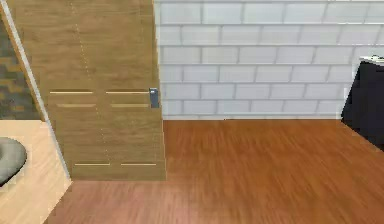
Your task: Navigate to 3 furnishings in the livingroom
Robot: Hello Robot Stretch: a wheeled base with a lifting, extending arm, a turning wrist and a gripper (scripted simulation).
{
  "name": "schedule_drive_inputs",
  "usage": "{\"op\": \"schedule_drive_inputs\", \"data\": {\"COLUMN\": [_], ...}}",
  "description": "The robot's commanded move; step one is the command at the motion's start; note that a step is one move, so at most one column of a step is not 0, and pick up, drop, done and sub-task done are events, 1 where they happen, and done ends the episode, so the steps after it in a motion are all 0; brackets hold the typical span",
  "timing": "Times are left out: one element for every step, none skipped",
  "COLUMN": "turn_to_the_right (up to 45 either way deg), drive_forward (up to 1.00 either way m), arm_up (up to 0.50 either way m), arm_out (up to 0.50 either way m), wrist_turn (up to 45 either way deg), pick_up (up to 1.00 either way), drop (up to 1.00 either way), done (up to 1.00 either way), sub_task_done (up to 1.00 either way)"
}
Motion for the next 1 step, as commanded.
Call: {"op": "schedule_drive_inputs", "data": {"turn_to_the_right": [42.0], "drive_forward": [0.00], "arm_up": [0.00], "arm_out": [0.00], "wrist_turn": [0.0], "pick_up": [0.00], "drop": [0.00], "done": [0.00], "sub_task_done": [0.00]}}
